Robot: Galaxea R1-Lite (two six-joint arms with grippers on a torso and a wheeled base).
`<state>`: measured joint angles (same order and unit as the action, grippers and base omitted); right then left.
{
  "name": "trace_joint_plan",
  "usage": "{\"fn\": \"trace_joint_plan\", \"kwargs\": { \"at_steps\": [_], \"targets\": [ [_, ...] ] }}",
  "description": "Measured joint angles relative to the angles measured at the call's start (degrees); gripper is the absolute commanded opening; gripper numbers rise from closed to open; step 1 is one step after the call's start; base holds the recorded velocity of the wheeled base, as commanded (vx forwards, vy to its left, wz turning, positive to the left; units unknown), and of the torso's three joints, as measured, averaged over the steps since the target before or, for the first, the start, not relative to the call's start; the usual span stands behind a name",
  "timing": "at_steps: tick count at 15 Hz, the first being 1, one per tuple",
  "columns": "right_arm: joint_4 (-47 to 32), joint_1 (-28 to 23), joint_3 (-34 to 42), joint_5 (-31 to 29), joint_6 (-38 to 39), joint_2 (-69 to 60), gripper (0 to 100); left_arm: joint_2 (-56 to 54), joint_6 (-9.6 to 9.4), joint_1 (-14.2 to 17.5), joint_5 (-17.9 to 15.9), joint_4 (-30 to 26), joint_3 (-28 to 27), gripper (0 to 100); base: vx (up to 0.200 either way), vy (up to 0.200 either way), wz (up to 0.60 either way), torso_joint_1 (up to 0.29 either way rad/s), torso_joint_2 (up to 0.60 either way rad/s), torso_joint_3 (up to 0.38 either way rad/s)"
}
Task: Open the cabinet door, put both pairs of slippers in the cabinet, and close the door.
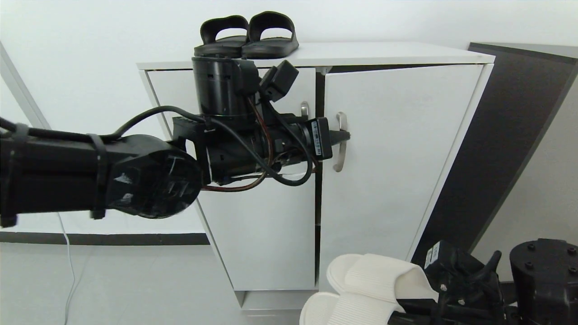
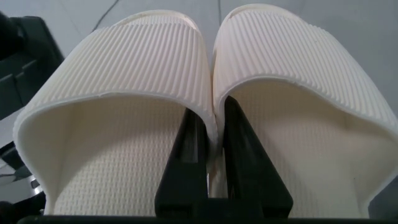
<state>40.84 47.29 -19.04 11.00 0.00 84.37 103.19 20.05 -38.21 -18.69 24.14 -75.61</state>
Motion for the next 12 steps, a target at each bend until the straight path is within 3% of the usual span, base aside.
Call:
{"fn": "trace_joint_plan", "kwargs": {
  "at_steps": [6,9,12],
  "targets": [
    [1.6,0.6,1.9,1.6,-0.2,-0.1,0,-8.9,-0.32,-2.5,0.0,0.2,8.9,0,0.000,0.000,0.00,0.000,0.00,0.000],
    [1.6,1.0,1.9,1.6,-0.2,-0.1,0,-11.5,-0.18,-0.2,-1.3,0.2,11.1,0,0.000,0.000,0.00,0.000,0.00,0.000],
    [1.6,1.3,2.0,1.4,-0.2,-0.1,0,-10.3,0.52,1.6,-3.8,0.5,9.7,0,0.000,0.000,0.00,0.000,0.00,0.000]
  ]
}}
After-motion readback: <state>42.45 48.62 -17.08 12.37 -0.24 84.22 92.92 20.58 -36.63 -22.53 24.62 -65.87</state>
